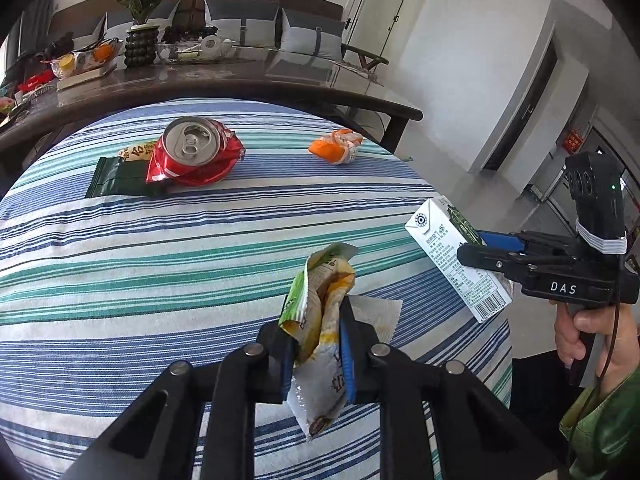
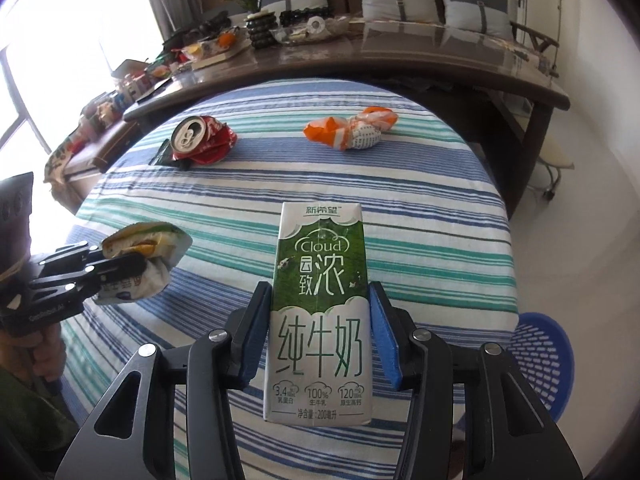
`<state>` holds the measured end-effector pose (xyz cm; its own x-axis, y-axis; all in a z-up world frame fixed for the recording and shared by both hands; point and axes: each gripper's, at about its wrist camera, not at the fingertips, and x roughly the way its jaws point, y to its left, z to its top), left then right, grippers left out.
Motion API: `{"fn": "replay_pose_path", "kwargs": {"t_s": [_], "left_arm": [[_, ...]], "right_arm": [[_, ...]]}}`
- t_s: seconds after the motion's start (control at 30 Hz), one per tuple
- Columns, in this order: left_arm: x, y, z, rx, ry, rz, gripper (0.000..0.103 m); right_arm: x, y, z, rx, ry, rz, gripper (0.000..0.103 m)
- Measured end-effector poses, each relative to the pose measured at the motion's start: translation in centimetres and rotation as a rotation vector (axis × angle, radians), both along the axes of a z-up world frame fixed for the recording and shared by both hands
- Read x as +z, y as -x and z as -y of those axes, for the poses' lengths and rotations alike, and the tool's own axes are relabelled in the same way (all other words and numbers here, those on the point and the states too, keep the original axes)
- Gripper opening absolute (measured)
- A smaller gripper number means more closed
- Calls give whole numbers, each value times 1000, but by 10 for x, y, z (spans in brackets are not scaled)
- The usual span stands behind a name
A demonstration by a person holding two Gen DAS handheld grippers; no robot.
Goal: Collect trash
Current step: 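Carry the snack bag and milk carton over the blue wastebasket with both tools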
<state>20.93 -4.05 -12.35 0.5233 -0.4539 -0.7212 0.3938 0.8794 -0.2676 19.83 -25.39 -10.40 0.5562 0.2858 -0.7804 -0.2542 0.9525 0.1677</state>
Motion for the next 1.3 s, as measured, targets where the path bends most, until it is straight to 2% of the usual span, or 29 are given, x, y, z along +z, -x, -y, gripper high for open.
{"fn": "replay_pose_path", "kwargs": {"t_s": [0.2,0.47,0.67,0.87,1.03,1.3], "left_arm": [[7,11,39,-17,-62,14,19],[14,17,90,-58,-71,9,19],[24,23,149,-150,-63,22,19],[22,22,225,-249,-42,0,19],[10,18,288,-313,-49,-22,19],[-33,0,354,-343,-71,-84,19]], "right_arm": [[2,11,18,-28,-31,2,49],[10,26,58,-92,-76,27,49],[18,32,123,-205,-52,31,49],[4,33,196,-319,26,-25,49],[-12,32,248,-402,65,-52,49],[-46,36,304,-502,-5,-113,49]]}}
